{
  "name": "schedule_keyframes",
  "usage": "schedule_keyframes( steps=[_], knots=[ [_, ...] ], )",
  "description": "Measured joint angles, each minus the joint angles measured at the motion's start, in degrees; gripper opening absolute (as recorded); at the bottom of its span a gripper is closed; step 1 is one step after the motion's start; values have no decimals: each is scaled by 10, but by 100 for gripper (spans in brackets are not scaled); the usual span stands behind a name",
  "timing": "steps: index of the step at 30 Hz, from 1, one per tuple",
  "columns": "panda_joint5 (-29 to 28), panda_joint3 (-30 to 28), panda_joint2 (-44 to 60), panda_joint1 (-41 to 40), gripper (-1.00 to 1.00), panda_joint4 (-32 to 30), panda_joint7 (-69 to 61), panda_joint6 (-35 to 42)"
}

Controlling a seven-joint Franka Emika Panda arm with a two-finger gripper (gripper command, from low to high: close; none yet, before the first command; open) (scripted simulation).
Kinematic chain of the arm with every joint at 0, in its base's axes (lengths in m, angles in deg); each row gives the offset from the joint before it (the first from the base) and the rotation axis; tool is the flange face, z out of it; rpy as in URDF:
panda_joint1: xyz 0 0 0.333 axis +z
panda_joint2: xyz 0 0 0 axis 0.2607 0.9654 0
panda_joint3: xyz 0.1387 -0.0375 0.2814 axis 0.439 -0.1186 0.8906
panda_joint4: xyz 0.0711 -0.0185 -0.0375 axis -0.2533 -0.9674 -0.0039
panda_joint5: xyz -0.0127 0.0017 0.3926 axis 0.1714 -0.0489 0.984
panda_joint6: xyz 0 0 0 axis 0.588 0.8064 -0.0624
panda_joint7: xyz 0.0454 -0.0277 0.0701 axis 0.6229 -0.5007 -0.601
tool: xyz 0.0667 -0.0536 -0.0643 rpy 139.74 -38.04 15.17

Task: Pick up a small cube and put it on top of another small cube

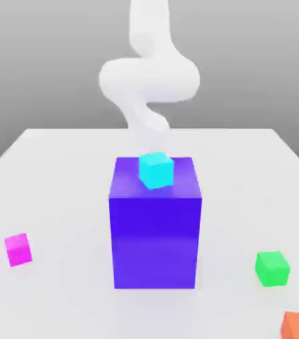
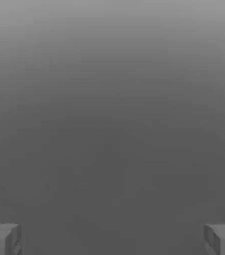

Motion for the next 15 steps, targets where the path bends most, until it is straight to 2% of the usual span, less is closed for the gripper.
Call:
schedule_keyframes(
  steps=[8,15],
  knots=[
    [-21,-53,169,-94,0,-71,68,-94],
    [-14,-114,313,-162,0,-131,109,-174]
  ],
)
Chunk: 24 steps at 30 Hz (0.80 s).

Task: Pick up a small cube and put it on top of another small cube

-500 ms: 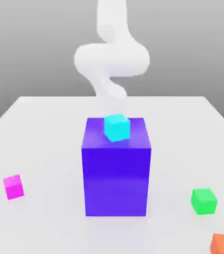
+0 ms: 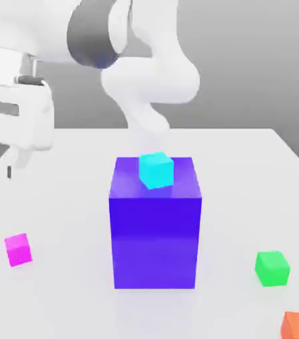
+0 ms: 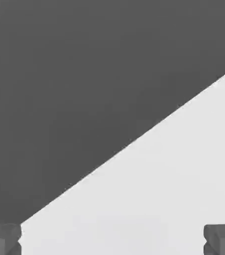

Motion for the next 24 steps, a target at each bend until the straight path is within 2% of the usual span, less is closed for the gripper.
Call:
schedule_keyframes(
  steps=[4,7,13,14,21,24],
  knots=[
    [31,-32,85,-48,0,-35,4,-46],
    [75,-41,150,-78,0,-60,-9,-80],
    [166,38,275,-148,0,-44,-71,-172],
    [173,50,290,-158,-100,-41,-77,-184],
    [172,52,291,-160,-100,-41,-75,-185],
    [136,21,242,-137,-100,-52,-48,-147]
  ],
)
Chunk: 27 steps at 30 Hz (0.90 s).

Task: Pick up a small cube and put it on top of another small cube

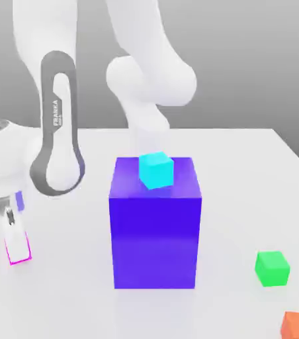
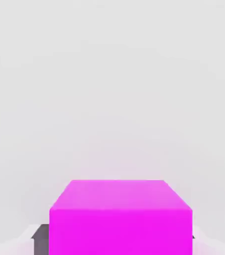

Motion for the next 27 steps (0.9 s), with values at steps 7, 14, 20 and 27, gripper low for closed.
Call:
schedule_keyframes(
  steps=[7,14,20,27],
  knots=[
    [-59,24,-81,72,-100,16,95,62],
    [-57,124,-102,242,-100,57,269,85],
    [-54,192,-118,400,-100,91,421,105],
    [-66,236,-133,517,-100,96,599,127]
  ],
)
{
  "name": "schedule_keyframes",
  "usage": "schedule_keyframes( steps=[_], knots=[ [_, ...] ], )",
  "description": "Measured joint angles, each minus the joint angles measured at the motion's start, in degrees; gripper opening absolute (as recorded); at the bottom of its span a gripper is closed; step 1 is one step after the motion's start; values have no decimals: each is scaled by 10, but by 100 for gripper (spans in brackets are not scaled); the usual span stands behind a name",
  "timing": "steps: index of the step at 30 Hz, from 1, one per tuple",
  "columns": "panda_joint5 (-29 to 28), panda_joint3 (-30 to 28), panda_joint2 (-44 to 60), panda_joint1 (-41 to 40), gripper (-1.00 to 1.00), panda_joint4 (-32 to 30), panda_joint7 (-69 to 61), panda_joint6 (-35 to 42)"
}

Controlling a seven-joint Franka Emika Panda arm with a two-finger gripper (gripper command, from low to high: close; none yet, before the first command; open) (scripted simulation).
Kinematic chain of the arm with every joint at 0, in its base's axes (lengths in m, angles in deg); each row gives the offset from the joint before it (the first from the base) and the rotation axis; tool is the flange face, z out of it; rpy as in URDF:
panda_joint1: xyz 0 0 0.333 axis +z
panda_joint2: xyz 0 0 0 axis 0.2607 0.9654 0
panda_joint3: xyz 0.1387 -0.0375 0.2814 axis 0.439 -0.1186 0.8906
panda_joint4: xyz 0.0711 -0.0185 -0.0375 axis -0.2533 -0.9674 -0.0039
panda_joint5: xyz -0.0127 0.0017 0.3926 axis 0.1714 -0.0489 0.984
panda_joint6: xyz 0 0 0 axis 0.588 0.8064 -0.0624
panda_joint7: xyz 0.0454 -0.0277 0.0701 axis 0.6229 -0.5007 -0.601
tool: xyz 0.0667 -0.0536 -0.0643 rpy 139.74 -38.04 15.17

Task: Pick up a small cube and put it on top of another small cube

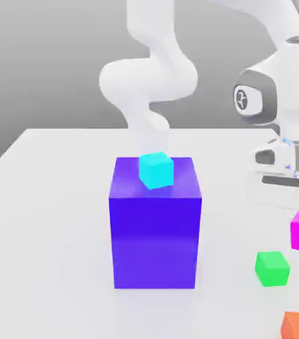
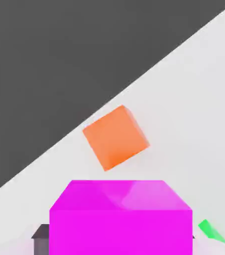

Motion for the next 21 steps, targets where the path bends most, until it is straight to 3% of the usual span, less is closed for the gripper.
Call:
schedule_keyframes(
  steps=[9,17,18,21],
  knots=[
    [-49,7,-5,52,-100,-70,222,22],
    [-111,-20,91,55,-100,-71,281,-65],
    [-118,-24,102,58,100,-71,285,-75],
    [-118,-24,102,58,100,-71,285,-75]
  ],
)
